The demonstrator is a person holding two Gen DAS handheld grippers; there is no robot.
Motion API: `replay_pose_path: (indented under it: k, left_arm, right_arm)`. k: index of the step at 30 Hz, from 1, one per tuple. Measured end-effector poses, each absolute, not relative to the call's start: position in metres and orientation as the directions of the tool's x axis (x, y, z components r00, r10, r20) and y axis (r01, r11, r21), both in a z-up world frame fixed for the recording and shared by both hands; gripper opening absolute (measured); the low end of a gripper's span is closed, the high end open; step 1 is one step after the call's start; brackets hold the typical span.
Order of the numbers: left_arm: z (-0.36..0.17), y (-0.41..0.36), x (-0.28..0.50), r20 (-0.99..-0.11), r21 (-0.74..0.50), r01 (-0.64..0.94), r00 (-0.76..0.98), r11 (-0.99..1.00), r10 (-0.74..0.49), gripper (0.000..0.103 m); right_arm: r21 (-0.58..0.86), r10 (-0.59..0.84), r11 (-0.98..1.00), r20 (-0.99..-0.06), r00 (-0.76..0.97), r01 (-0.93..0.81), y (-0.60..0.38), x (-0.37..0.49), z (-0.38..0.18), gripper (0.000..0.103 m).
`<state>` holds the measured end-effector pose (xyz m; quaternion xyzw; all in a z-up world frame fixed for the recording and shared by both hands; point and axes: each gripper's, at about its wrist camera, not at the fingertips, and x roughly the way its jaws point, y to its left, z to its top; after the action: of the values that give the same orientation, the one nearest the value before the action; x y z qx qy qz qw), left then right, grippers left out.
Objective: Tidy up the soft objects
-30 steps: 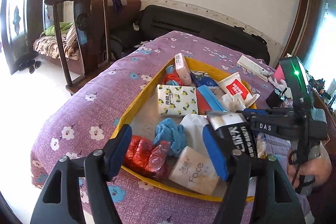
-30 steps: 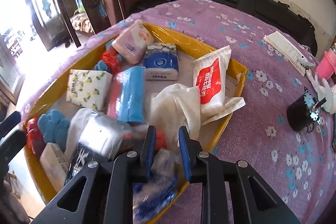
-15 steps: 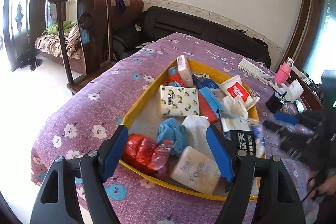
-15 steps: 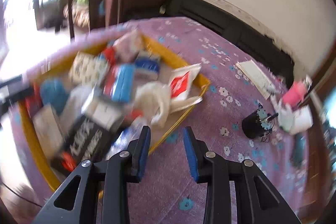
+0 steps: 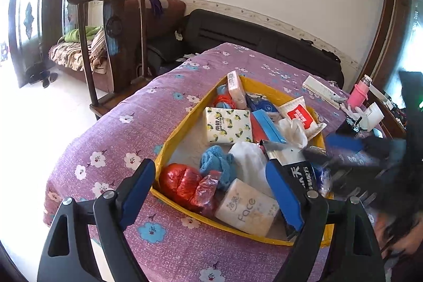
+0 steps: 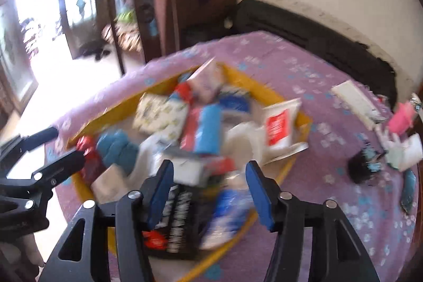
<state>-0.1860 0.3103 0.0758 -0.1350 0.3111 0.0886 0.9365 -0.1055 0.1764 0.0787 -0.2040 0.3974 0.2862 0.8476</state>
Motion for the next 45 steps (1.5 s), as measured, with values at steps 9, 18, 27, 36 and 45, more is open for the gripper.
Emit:
replay_pose_path:
  k: [9,18,27,36,45]
  left_arm:
    - [0.085,0.301,-0.196,-0.587,-0.128,-0.267,0.796,0.955,0.144,0.087]
    - [0.124,0.255,-0.233,-0.302,0.088,-0.49,0.817,0.867,0.492,0.103]
    - [0.13,0.188,-0.228,-0.288,0.144,-0.311,0.895,0.939,0.34,0.103]
    - [0.136,0.146,-0.221,-0.29,0.134,-0.295,0.901,0.946,0.322,0.103]
    - [0.115,0.132,-0.169,-0.513,0.044,-0.197,0.837,0.979,0.192,0.103]
  right_arm:
    - [-0.151,0.376,0.743,-0.712,0.593,-0.652,0.165,-0.134,0.101,0.07]
    - [-0.079,0.36,0.914,-0.295,0.885,-0.398,0.069,-0.182,0.159,0.103]
    - [-0.098,0.301,0.907,-0.532,0.791,-0.41,0.054,-0.171,0.103,0.103]
    - [-0.006,0.307,0.925,-0.578,0.757,-0.379,0.006,-0.172,0.085,0.103]
    - [-0.016,0.261,0.941,-0.598,0.758,-0.337,-0.008,-0.167,0.076,0.103]
